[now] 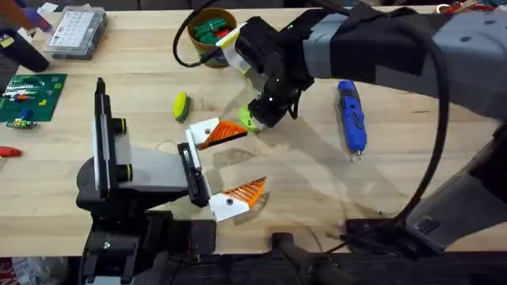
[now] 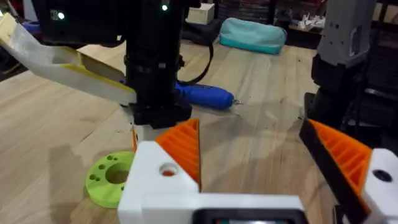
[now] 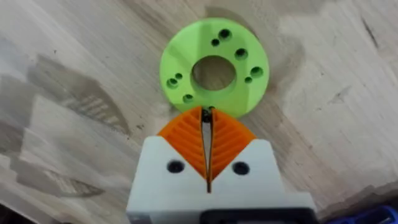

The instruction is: Pick up the gripper from the table and insert it into the empty holder that is missing its gripper. Then pick up a screw, insert it into the mounting hole, and use the screwdriver to tighten it. Finally, clean up the table by picking up the vegetable and placing it into the bucket.

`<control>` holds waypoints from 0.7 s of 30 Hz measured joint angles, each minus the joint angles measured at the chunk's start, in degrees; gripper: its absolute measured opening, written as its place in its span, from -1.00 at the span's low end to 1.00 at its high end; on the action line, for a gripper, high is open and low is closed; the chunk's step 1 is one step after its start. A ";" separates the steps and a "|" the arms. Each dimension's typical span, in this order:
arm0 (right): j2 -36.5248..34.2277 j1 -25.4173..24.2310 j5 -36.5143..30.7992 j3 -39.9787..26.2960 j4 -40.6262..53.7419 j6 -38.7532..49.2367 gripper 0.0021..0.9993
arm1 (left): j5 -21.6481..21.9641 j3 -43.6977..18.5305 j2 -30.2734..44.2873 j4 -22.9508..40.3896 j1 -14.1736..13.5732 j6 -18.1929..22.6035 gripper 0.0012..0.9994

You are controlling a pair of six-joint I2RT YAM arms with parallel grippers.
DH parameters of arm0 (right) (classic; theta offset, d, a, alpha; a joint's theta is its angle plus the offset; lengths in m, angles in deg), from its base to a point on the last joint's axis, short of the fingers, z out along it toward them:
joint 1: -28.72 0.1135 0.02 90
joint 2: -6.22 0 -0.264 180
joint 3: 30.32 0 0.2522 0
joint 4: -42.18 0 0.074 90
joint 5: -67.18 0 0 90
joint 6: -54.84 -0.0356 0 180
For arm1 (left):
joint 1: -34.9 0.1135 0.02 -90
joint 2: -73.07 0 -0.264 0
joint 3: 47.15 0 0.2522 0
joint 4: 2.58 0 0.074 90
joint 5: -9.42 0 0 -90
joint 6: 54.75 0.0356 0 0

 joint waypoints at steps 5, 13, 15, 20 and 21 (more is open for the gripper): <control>0.00 0.00 0.00 0.00 0.00 0.00 -1.00 | 0.00 0.00 0.00 0.00 0.00 0.00 0.97; 0.00 0.00 0.00 0.00 -0.02 0.00 -1.00 | 0.00 0.00 0.00 0.00 0.00 0.00 0.97; 0.02 0.00 0.00 0.00 -0.02 0.00 -1.00 | 0.00 0.00 -0.02 -0.02 0.00 0.00 0.97; 0.69 0.00 0.00 0.00 -0.11 0.00 -1.00 | 0.00 0.00 -0.02 0.00 0.00 0.00 0.97; 1.16 0.00 -0.02 0.00 -0.11 0.00 -1.00 | 0.00 0.00 -0.02 0.00 0.00 0.00 0.97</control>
